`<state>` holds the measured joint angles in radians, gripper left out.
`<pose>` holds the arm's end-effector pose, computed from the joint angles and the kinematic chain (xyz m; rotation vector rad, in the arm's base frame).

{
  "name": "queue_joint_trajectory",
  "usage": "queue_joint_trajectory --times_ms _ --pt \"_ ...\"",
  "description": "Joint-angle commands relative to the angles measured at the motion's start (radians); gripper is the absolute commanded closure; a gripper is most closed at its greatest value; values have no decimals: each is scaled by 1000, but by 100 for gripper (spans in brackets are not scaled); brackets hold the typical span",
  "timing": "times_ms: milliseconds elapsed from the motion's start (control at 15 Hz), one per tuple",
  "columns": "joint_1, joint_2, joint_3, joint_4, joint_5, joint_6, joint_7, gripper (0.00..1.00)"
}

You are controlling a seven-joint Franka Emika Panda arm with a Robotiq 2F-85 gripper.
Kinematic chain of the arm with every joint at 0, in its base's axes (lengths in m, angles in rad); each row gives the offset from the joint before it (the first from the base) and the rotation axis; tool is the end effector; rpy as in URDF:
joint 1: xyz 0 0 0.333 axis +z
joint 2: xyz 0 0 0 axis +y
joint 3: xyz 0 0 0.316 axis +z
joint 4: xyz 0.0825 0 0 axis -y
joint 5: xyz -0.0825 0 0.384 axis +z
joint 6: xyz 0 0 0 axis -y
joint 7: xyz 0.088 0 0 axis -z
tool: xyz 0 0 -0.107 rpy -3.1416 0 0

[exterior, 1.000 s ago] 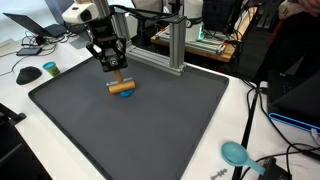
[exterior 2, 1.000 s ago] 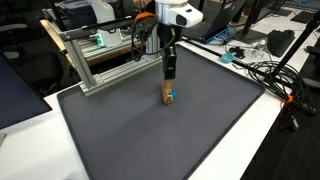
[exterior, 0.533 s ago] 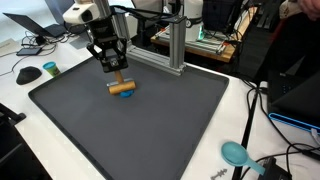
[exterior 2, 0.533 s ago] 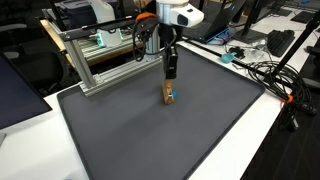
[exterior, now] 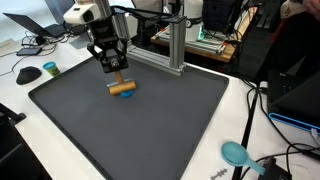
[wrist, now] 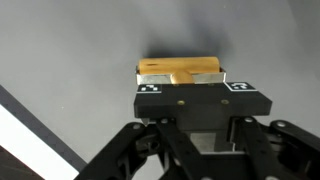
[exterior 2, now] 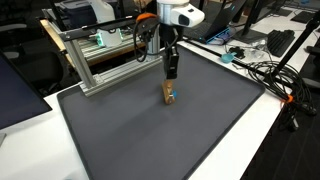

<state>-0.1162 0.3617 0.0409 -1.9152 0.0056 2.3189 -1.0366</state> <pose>0.6253 -0.0484 0.3099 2.7839 1.4399 0.0717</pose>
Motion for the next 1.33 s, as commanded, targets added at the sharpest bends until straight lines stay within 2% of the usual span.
queue_joint_trajectory --times_ms 0,1267 --pt "-5 44 33 -6 44 47 -38 77" --pt "4 46 50 -24 33 54 -105 77"
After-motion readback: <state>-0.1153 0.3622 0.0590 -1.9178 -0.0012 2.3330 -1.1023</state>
